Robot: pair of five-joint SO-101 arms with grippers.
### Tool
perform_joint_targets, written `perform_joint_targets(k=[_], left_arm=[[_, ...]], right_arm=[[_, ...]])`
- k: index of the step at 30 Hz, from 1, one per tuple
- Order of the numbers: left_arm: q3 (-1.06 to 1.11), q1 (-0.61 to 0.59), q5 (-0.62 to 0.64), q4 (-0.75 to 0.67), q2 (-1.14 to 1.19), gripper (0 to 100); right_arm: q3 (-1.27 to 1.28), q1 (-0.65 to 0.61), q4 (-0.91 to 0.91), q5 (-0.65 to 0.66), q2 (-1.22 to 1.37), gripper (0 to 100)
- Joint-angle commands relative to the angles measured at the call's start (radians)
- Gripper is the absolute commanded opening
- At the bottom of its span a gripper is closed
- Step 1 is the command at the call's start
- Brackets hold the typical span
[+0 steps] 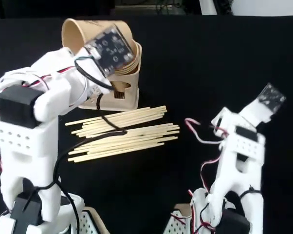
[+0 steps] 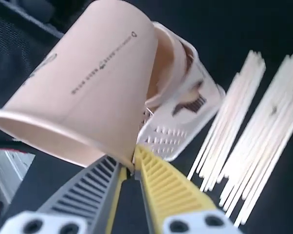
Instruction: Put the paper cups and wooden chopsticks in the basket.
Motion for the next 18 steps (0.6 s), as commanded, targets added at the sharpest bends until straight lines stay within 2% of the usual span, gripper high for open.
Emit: perform_joint_targets(k=[1, 6, 12, 18], left_arm=[[0.048, 0.002, -0.152, 0.008, -0.014, 3], [0.027, -0.033, -0.304, 0.005, -0.003, 3], [-0.036, -0.05, -0.453, 0.002, 0.006, 3], [-0.133, -0.067, -0.47, -0.021, 0.138, 3]], right_arm=[[0.076, 0.015, -0.176, 0.015, -0.024, 1.5], [0.134, 0.015, -0.264, 0.015, -0.024, 1.5], [0.14, 0.015, -0.265, 0.015, -0.024, 1.5], [0.14, 0.015, -0.265, 0.015, -0.024, 1.5]])
